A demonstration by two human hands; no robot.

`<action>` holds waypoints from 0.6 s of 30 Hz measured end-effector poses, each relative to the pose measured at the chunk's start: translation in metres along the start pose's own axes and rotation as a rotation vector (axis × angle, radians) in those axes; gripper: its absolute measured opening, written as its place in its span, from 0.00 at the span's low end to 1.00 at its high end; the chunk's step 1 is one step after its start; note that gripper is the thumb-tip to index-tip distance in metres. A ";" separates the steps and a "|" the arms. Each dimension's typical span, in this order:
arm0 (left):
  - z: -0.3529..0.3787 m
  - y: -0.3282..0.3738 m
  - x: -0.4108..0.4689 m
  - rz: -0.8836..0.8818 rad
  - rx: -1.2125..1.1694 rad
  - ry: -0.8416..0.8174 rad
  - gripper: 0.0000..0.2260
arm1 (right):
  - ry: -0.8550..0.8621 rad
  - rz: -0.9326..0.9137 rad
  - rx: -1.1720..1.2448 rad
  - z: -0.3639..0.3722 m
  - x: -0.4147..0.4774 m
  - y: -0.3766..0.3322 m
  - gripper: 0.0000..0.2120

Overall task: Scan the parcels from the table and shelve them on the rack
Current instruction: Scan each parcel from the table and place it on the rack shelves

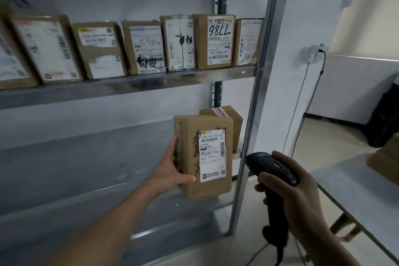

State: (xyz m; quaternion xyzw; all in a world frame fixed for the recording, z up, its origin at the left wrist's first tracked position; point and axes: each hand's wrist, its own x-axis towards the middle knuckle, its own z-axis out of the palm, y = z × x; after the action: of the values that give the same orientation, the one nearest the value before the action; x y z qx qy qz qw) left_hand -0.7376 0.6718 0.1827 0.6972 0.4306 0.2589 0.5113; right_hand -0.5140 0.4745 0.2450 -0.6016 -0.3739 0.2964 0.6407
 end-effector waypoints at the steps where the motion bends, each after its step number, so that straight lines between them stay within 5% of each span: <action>1: -0.004 -0.002 -0.002 -0.008 0.000 0.027 0.64 | -0.018 0.002 0.003 0.001 0.001 0.000 0.26; 11: -0.039 -0.031 0.007 -0.073 0.020 0.185 0.66 | -0.085 0.026 0.023 0.013 0.015 0.008 0.25; 18: -0.068 -0.057 0.060 -0.078 0.017 0.152 0.65 | -0.022 0.057 0.005 0.045 0.042 0.015 0.26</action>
State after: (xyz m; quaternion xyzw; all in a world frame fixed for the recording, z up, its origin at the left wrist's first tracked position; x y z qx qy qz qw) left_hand -0.7814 0.7629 0.1477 0.6626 0.4970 0.2874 0.4810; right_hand -0.5281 0.5357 0.2353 -0.6072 -0.3629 0.3222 0.6291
